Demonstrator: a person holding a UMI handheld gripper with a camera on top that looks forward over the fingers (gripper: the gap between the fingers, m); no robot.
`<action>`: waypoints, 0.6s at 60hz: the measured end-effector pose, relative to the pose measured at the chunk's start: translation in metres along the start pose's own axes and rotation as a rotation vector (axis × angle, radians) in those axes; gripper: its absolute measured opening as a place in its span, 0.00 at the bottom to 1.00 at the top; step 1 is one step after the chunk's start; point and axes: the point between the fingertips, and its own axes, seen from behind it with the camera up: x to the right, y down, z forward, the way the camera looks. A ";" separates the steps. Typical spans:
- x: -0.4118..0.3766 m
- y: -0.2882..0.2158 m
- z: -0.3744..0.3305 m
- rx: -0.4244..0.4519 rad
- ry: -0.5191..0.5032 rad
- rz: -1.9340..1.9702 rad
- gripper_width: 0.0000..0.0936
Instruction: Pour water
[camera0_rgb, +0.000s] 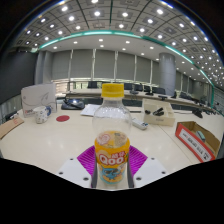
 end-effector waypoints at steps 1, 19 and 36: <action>0.000 0.000 0.000 -0.001 0.001 -0.008 0.43; -0.004 -0.070 0.016 0.023 0.075 -0.211 0.43; -0.083 -0.218 0.070 0.138 0.248 -0.708 0.43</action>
